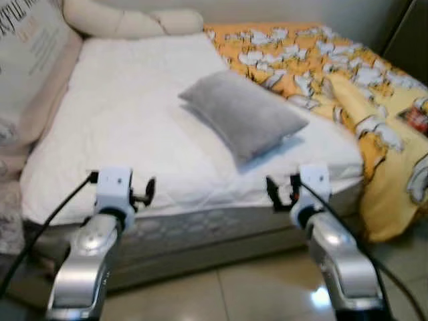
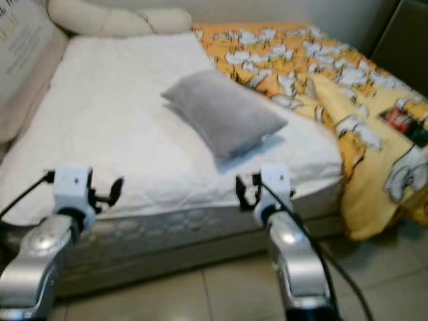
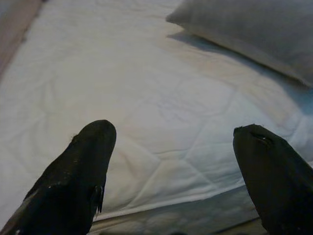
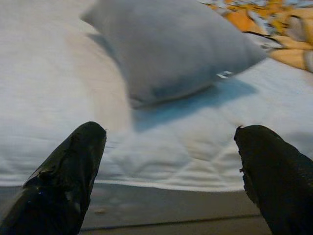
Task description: Clean up the room
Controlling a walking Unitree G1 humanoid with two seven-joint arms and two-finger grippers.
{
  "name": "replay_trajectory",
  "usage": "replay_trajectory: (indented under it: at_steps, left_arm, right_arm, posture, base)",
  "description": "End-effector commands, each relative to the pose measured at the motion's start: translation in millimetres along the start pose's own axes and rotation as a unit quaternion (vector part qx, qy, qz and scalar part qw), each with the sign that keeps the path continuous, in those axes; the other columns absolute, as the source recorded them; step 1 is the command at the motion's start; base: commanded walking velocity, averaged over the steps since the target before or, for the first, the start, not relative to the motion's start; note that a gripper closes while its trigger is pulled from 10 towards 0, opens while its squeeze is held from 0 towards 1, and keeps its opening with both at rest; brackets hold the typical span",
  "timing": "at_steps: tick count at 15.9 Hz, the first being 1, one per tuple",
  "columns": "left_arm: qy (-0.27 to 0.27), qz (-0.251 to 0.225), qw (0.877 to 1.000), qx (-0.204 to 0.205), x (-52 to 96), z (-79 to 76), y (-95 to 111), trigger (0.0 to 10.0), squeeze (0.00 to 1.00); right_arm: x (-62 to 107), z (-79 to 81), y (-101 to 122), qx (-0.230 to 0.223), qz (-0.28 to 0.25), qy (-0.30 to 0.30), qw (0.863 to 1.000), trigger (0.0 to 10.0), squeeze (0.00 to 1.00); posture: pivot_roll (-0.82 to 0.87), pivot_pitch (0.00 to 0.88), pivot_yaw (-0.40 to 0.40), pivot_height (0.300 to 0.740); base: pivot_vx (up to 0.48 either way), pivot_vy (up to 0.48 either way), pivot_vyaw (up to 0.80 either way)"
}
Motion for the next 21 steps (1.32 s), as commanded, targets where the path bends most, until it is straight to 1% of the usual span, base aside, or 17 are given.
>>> replay_trajectory:
  at_steps: [1,2,3,4,6,7,9,12,13,14,16,18,21]
  left_arm:
    - [0.001,-0.010,1.000,-0.001,-1.4,-2.4,4.5,10.0,0.00]
    - [0.001,-0.011,1.000,0.009,-2.1,-3.6,4.5,10.0,0.00]
    - [-0.002,-0.017,1.000,0.014,-2.6,-4.8,6.2,10.0,0.00]
    - [0.001,-0.019,1.000,0.010,-2.9,-4.5,7.4,10.0,0.00]
    - [0.001,-0.016,1.000,-0.008,-3.7,-4.1,7.5,10.0,0.00]
    - [-0.006,-0.022,1.000,-0.012,-3.8,-5.6,8.2,10.0,0.00]
    - [-0.016,-0.027,0.999,-0.007,-2.9,-7.5,9.5,10.0,0.00]
    - [-0.026,-0.029,0.999,-0.008,-2.0,-10.0,10.0,10.0,0.00]
    - [-0.029,-0.030,0.999,-0.010,-1.6,-11.0,10.1,10.0,0.00]
    - [-0.033,-0.031,0.999,-0.012,-1.0,-12.2,10.1,10.0,0.00]
    - [-0.035,-0.030,0.999,-0.012,-0.6,-12.6,9.7,10.0,0.00]
    - [-0.036,-0.029,0.999,-0.011,-0.4,-12.6,9.5,10.0,0.00]
    - [-0.035,-0.029,0.999,-0.009,-0.4,-11.7,9.3,10.0,0.00]
  right_arm:
    - [0.2,-2.1,4.4,-0.011,-0.004,0.005,1.000,10.0,0.00]
    - [-0.4,-2.6,5.7,-0.015,-0.007,0.004,1.000,10.0,0.00]
    - [-1.1,-3.8,5.9,-0.004,-0.006,-0.002,1.000,10.0,0.00]
    - [-1.4,-4.5,7.2,0.010,-0.010,-0.004,1.000,10.0,0.00]
    - [-1.2,-3.8,7.6,-0.002,-0.011,0.003,1.000,10.0,0.00]
    - [-0.4,-3.2,7.9,0.002,-0.010,0.007,1.000,10.0,0.00]
    - [0.1,-2.6,7.5,-0.019,-0.012,0.009,1.000,10.0,0.00]
    - [1.0,-4.0,6.4,-0.019,-0.012,0.005,1.000,10.0,0.00]
    - [1.4,-4.4,6.0,-0.024,-0.011,0.003,1.000,10.0,0.00]
    - [1.9,-4.8,5.0,-0.035,-0.008,0.001,0.999,10.0,0.00]
    - [2.3,-5.1,3.8,-0.042,-0.004,0.000,0.999,10.0,0.00]
    - [2.4,-5.3,3.1,-0.028,-0.003,-0.003,1.000,10.0,0.00]
    - [2.3,-5.1,3.5,-0.022,-0.005,-0.004,1.000,10.0,0.00]
  posture:
    - [-0.07,0.000,0.009,0.740]
    - [-0.07,0.000,0.010,0.740]
    - [-0.07,0.000,0.010,0.740]
    - [-0.07,0.000,0.009,0.740]
    - [-0.08,0.000,0.007,0.740]
    - [-0.07,0.000,0.004,0.740]
    - [-0.07,0.000,0.003,0.740]
    - [-0.07,0.000,0.004,0.740]
    - [-0.08,0.000,0.005,0.740]
    - [-0.07,0.000,0.004,0.740]
    - [-0.07,0.000,0.004,0.740]
    - [-0.07,0.000,0.004,0.740]
    - [-0.07,0.000,0.003,0.740]
  base:
    - [0.000,0.000,0.00]
    - [0.000,0.000,0.00]
    - [0.000,0.000,0.00]
    - [0.000,0.000,0.00]
    - [0.000,0.000,0.00]
    - [0.000,0.000,0.00]
    - [0.000,0.000,0.00]
    - [0.000,0.000,-0.80]
    - [0.262,0.000,-0.59]
    - [0.266,0.000,0.00]
    - [0.268,0.000,0.00]
    - [0.268,0.000,0.00]
    - [0.273,0.000,0.00]
Point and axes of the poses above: a point about 5 cm out from each wrist's last joint towards the gripper, its own x axis pointing back from the gripper into the wrist, its own y axis along the axis of the wrist's last joint, z = x × y, the point moved 2 cm from there along -x, pointing out of the wrist towards the gripper, and after that the axes turned 4 degrees about -x, right-handed, at the moved point
